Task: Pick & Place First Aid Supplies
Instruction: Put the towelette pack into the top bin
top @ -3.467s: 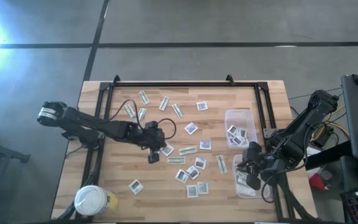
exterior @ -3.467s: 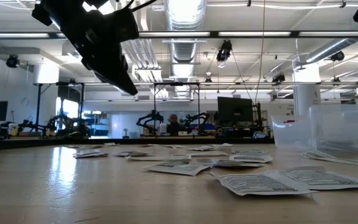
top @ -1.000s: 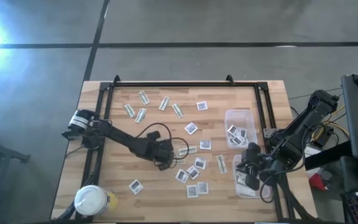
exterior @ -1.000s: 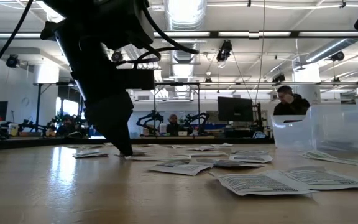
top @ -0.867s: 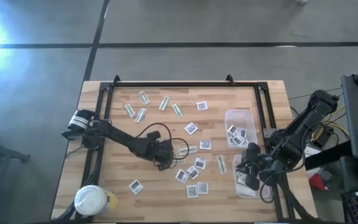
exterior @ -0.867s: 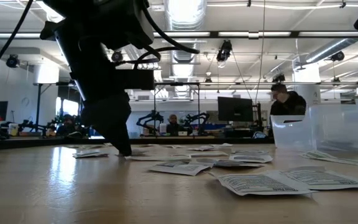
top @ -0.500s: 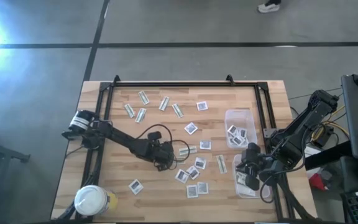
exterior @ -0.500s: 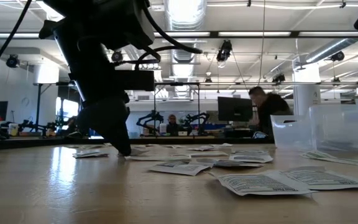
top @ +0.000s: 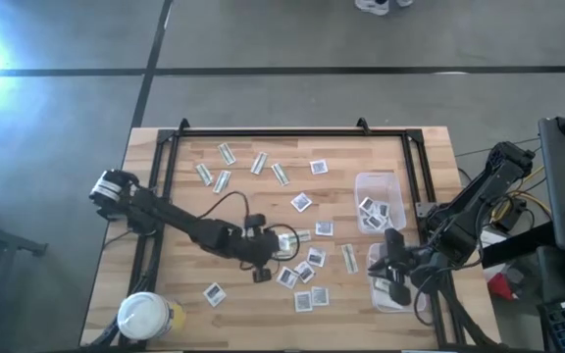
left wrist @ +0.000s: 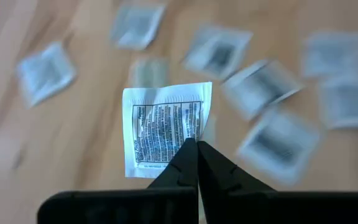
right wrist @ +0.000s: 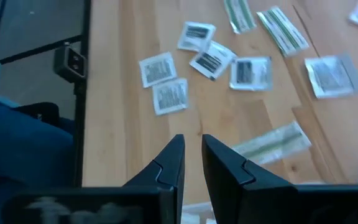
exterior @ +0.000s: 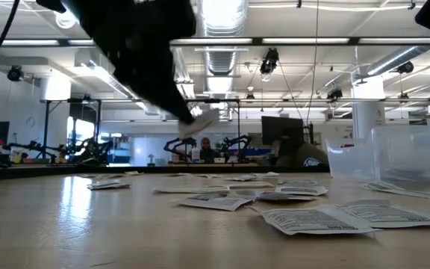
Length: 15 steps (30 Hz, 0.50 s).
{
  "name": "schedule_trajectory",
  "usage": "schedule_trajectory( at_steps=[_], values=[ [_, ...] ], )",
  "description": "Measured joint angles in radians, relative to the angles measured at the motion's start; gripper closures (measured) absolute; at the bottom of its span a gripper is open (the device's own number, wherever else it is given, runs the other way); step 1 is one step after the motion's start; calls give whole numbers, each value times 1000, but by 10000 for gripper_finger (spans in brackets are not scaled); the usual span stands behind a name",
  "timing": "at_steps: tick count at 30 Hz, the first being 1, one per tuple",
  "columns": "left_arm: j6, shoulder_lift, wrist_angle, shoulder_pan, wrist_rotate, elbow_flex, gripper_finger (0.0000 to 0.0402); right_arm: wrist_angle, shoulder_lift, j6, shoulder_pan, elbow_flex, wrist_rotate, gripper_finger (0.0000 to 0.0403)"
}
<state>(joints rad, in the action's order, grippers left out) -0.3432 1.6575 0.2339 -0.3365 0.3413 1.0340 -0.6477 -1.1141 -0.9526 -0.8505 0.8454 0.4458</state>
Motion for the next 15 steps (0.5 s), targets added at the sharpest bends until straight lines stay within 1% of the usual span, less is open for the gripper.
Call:
schedule_trajectory(
  at_steps=[6, 12, 15],
  values=[
    [83, -3, -236, -1, -169, -10, 401, 177, 0, 188, 0, -41, 0, 350],
    [108, -3, -323, -2, -221, -9, 401, 302, 0, 343, 0, -65, 4, 344],
    [118, -3, -385, -2, -258, -9, 401, 335, 0, 417, 0, -65, 46, 337]
  ],
)
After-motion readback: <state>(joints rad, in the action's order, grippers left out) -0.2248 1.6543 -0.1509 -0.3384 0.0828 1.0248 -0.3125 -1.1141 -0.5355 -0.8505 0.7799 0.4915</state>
